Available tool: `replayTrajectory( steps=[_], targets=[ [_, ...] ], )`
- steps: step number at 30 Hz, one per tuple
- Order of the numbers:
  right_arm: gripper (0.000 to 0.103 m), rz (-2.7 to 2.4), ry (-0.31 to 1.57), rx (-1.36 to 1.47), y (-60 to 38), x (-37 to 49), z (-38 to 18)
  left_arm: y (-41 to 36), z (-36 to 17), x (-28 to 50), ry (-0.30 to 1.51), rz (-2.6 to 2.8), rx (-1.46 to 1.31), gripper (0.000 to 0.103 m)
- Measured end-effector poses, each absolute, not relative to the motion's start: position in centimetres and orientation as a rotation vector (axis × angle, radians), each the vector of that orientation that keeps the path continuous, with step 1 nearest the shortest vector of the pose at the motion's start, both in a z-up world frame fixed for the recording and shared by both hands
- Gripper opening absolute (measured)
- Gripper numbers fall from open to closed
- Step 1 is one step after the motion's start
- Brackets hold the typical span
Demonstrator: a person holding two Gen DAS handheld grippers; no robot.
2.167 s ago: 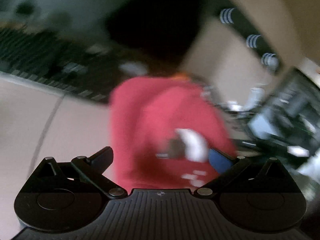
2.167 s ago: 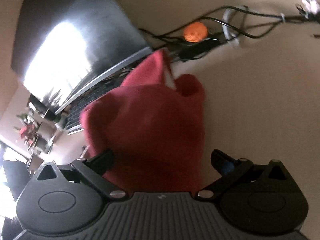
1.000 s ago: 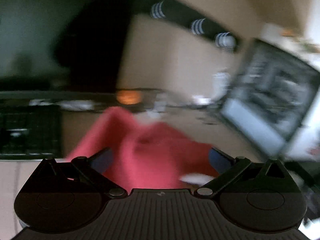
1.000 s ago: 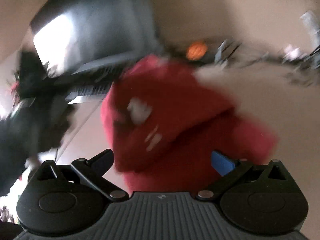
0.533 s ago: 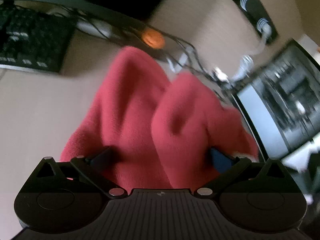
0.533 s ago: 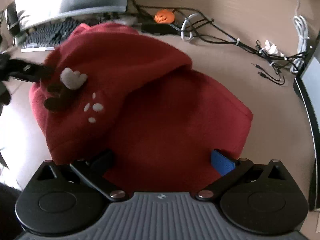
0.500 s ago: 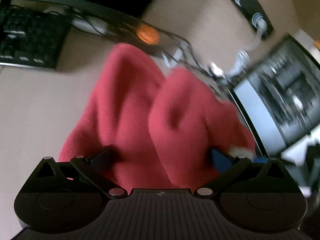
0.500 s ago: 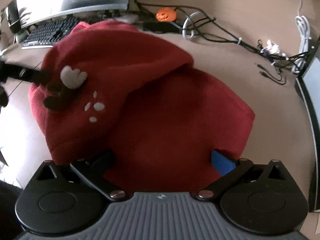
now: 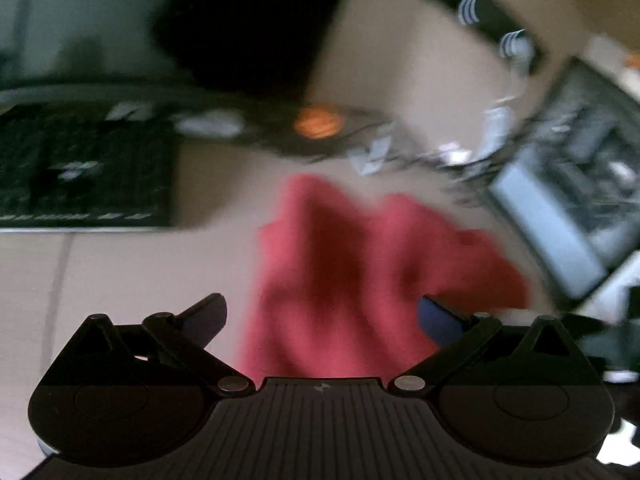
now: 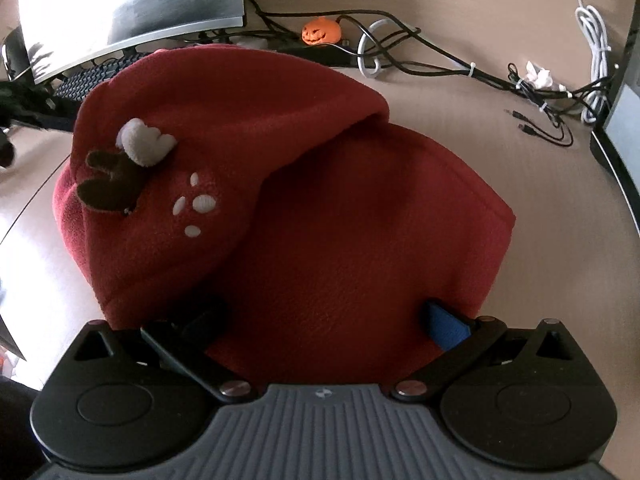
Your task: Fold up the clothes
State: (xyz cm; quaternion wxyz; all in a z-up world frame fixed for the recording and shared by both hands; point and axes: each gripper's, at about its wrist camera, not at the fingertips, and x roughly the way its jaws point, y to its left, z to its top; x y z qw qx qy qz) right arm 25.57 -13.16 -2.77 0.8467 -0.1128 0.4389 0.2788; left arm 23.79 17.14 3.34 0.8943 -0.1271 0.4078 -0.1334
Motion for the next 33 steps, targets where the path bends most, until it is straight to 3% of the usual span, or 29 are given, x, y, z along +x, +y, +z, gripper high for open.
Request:
replayTrajectory(
  steps=[5,13,23,26,33],
  targets=[
    [0.103,0.582,0.925,-0.197,-13.5,25.6,-3.1,18.7,-0.1,26.5,0.962,-0.409,-0.421,0.103],
    [0.103,0.596,0.921,-0.176,-13.7,25.6,-3.7,19.1,-4.1,27.7,0.993,-0.562,-0.635,0.103],
    [0.103,0.61,0.91,-0.152,-13.8,25.4,-4.1,22.2,-5.7,26.5,0.844,-0.629,-1.024,0.103],
    [0.103,0.598,0.932,-0.09,-14.7,25.5,-2.9,21.8,-5.6,26.7,0.835,-0.621,-1.039,0.103],
    [0.103,0.553,0.992,0.322,-20.1,28.1,0.1,19.4,-3.6,28.3,0.945,-0.585,-0.789,0.103]
  ],
)
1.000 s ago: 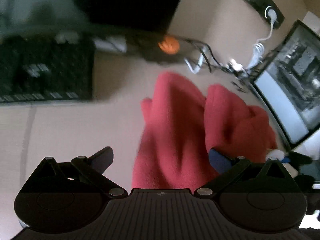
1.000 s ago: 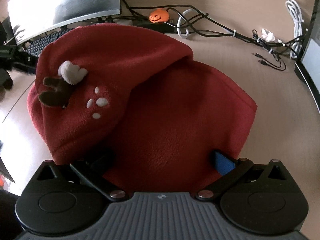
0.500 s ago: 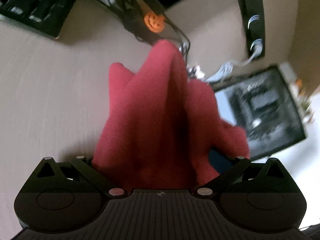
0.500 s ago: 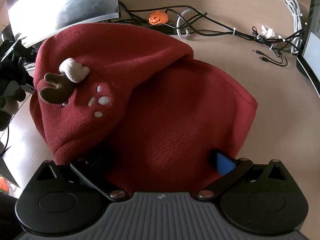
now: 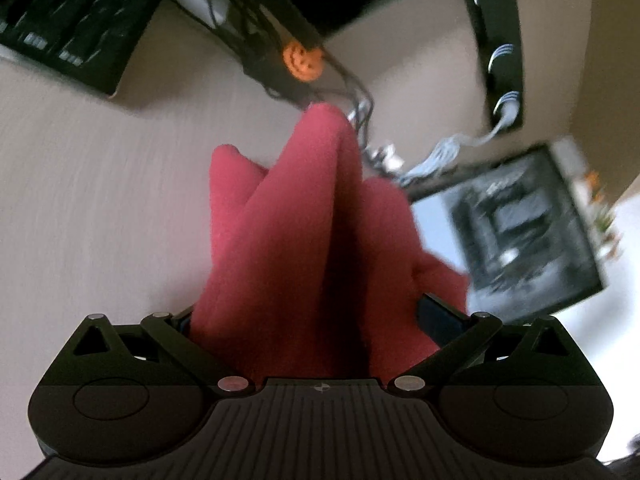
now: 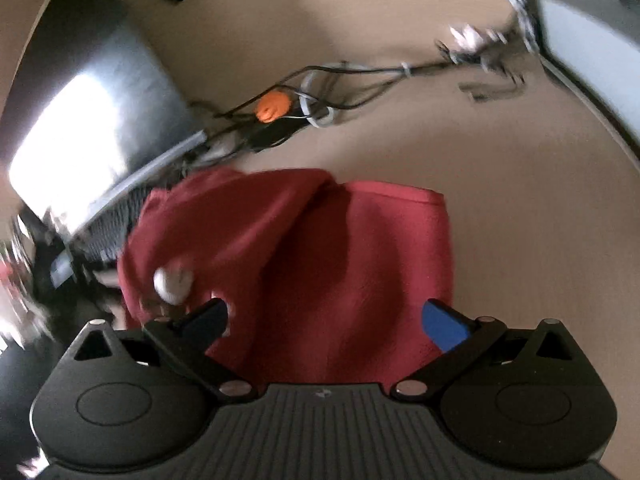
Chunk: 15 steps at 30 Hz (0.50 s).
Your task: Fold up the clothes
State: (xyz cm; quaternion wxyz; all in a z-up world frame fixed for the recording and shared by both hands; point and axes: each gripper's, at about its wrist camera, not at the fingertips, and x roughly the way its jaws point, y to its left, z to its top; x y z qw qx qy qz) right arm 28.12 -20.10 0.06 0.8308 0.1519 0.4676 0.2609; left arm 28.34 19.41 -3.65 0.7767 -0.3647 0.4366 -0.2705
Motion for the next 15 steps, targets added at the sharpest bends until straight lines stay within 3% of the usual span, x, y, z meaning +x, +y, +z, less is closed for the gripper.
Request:
replayTrajectory(
  steps=[5,10,15],
  targets=[
    [0.103,0.354,1.02,0.351,-20.4,29.6,-1.8,18.0,-3.9,29.5,1.025,-0.563,-0.679,0.103],
    [0.103,0.461,1.147,0.535,-21.2,31.3,-4.7,17.8,-4.2,29.4,1.037,-0.544,-0.678,0.103],
    [0.103,0.55,1.153,0.579,-20.3,32.9,-5.6,17.9,-4.4,29.3,1.037,-0.53,-0.706,0.103]
  ],
)
